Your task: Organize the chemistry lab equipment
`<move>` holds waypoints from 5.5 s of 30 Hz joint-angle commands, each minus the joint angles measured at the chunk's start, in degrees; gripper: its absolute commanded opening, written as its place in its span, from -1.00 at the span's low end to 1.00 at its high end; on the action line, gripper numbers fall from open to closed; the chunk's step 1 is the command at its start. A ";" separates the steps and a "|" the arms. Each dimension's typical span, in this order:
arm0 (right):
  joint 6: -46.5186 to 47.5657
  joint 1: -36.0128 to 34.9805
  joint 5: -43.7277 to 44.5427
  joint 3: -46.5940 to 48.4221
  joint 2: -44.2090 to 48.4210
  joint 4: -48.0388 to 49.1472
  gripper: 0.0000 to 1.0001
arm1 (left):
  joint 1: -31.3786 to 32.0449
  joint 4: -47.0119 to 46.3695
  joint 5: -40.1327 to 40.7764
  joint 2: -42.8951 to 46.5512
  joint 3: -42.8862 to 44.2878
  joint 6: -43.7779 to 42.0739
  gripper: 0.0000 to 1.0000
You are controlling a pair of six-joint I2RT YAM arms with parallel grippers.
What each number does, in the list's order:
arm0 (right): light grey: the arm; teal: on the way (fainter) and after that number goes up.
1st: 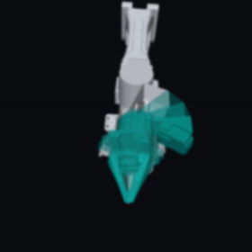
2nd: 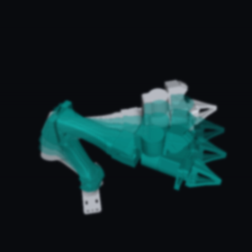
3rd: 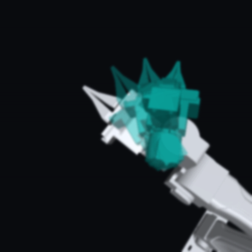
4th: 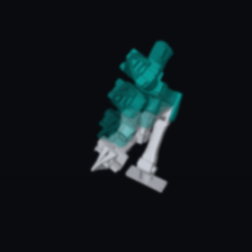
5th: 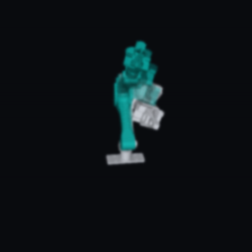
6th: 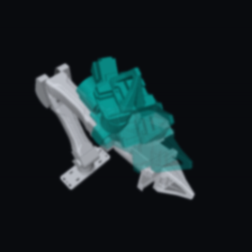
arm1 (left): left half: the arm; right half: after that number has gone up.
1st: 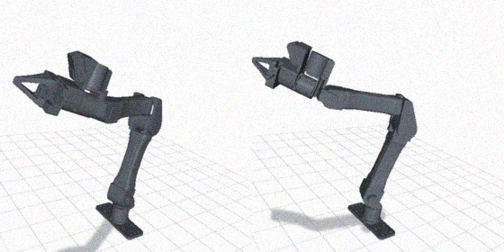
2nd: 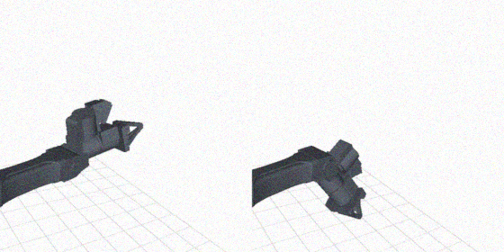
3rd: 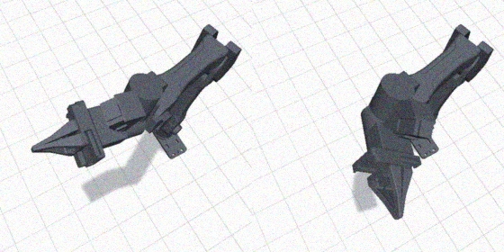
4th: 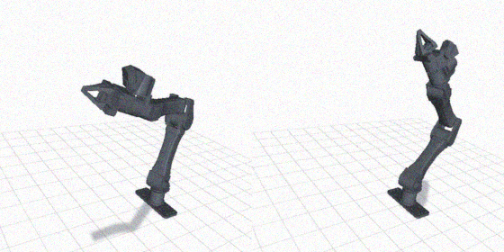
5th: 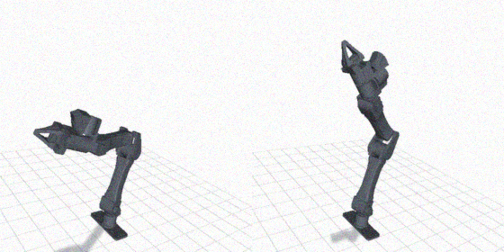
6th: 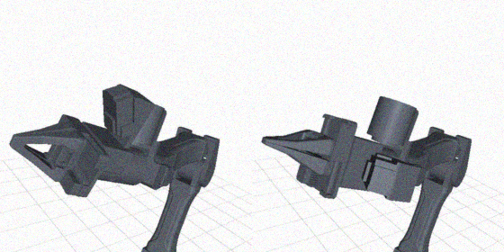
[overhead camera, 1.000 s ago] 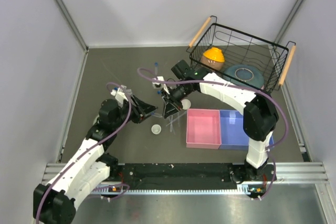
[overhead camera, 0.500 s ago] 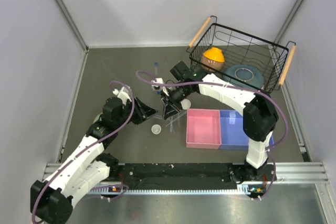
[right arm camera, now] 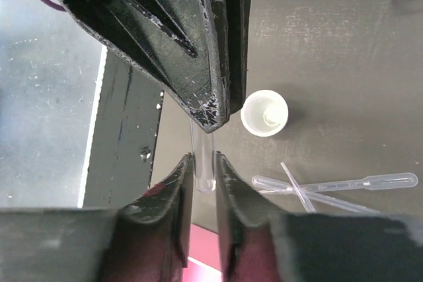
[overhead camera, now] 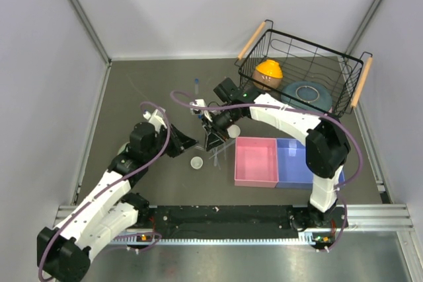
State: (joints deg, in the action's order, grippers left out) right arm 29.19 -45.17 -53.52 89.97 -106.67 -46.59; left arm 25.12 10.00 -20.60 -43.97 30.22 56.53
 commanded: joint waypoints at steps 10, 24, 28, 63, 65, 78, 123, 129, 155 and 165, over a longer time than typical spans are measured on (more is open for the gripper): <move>6.14 -0.19 14.04 -5.85 13.76 0.45 0.50 | -1.65 23.45 24.62 2.84 13.54 -20.13 -0.89; 6.93 7.64 11.50 -15.88 23.00 2.73 0.53 | -20.54 9.01 33.87 -18.85 17.33 -37.81 -0.89; 7.02 7.81 12.03 -18.16 23.70 4.31 0.53 | -22.13 5.74 33.17 -24.58 19.79 -39.39 -0.88; 6.67 8.34 10.80 -18.26 22.30 4.93 0.54 | -24.69 3.27 31.59 -40.50 25.24 -41.15 -0.85; 6.58 8.34 10.71 -18.17 22.30 5.01 0.54 | -24.69 3.62 31.94 -40.15 25.33 -41.33 -0.84; 6.32 8.25 10.80 -17.99 21.95 4.93 0.54 | -24.69 4.85 29.92 -42.77 26.21 -41.59 -0.79; 30.84 8.25 26.62 0.36 6.51 -2.62 0.97 | -28.38 19.27 12.25 -7.37 15.31 -45.63 0.98; 30.58 8.34 26.79 11.09 -3.44 -9.13 0.97 | -28.38 19.27 13.30 -6.31 15.31 -46.42 0.98; 33.65 8.08 30.66 30.96 -26.57 -8.43 0.96 | -28.38 18.92 13.66 -7.36 15.31 -46.69 0.98; 33.30 7.02 30.93 35.88 -31.31 -6.50 0.89 | -28.38 18.92 14.27 -7.45 15.22 -46.69 0.98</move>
State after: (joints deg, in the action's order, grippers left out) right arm 61.93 -37.45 -22.06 121.47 -136.31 -54.41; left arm -2.98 31.05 -6.63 -51.29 45.19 10.52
